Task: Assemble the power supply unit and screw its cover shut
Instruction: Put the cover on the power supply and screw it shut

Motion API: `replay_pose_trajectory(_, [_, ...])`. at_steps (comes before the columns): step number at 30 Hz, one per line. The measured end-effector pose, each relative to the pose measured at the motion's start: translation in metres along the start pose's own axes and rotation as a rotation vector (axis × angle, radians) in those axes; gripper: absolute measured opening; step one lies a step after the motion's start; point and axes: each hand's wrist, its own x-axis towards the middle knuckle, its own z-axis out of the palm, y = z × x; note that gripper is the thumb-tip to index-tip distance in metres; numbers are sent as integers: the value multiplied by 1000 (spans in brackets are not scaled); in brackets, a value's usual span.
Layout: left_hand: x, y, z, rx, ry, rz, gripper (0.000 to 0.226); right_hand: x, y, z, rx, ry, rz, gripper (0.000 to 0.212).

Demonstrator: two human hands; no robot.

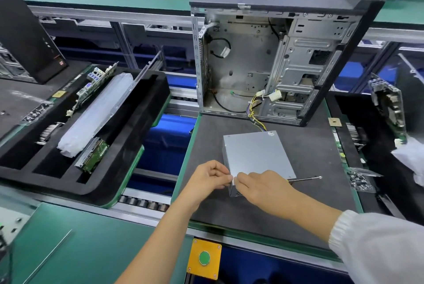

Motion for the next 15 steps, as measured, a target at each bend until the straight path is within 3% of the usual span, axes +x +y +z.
replay_pose_trajectory(6, [-5, 0, -3, 172, -51, 183, 14, -4, -3, 3, 4, 0, 15, 42])
replay_pose_trajectory(9, [-8, -2, -2, 243, -122, 241, 18, -12, -4, 6, -2, 57, 27, 31])
replay_pose_trajectory(15, [-4, -6, 5, 249, -52, 267, 16, -12, -8, 2, 240, 16, 196, 42])
